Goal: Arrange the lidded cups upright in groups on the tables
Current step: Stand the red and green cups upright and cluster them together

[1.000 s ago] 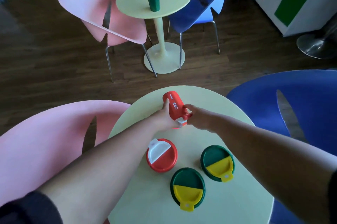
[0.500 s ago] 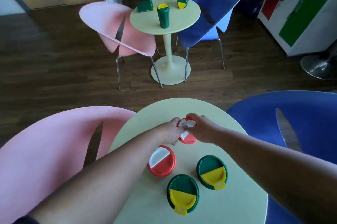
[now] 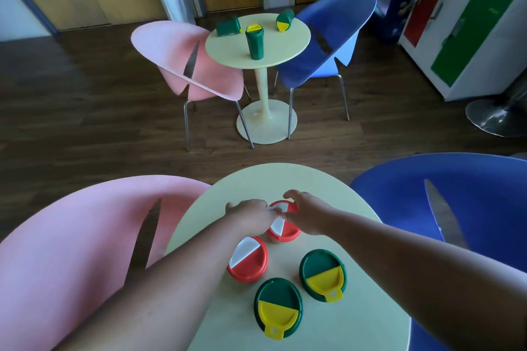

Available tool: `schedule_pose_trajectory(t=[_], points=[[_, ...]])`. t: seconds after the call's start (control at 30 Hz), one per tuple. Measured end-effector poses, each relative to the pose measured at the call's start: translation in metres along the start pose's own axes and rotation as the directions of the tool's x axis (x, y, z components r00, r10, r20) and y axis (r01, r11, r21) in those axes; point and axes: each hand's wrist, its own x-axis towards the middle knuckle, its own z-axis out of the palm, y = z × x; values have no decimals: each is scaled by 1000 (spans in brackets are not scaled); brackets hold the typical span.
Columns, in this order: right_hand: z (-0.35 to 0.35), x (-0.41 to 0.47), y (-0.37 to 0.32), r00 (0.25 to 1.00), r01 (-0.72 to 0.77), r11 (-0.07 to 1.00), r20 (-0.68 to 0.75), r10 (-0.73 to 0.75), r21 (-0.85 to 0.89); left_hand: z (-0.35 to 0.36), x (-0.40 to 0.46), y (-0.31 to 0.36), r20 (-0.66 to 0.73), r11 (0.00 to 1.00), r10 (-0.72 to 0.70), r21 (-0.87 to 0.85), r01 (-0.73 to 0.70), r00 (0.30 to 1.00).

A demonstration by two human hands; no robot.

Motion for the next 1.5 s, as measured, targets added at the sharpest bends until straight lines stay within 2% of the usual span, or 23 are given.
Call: schedule_pose_trajectory(t=[0.17,0.57,0.73,0.83,0.93,1.03,1.1,1.3,1.4,1.5], points=[[5,-1,0,997,-72,996,13,71,55,9,11,-12,1,993,-58,-103,57,998],[11,-5,6,999,-23,999,40,21,45,7,-3,-20,65,989,31,-148,-21,997],[7,-13,11,998,-42,994,40,38,105,21,-7,-35,-21,960,31,-279,-36,999],[6,-27,19,1000,-21,1000,17,21,10,31,-23,-47,-203,958,71,-259,-123,977],[5,-52,26,1000,6,991,7,-5,-135,41,-46,-61,-367,932,202,-212,-293,908],[11,-79,31,999,-11,975,31,19,-221,52,-63,-76,-311,909,322,-163,-384,894],[16,-91,34,998,-32,966,39,43,-255,59,-69,-82,-279,900,353,-161,-406,893],[28,-105,41,997,-50,943,37,66,-330,75,-71,-86,-319,901,331,-171,-398,888],[31,-104,42,995,-75,947,42,93,-314,79,-69,-85,-318,895,288,-246,-372,903],[32,-103,41,996,-71,952,38,86,-299,80,-69,-85,-335,904,256,-250,-348,907]])
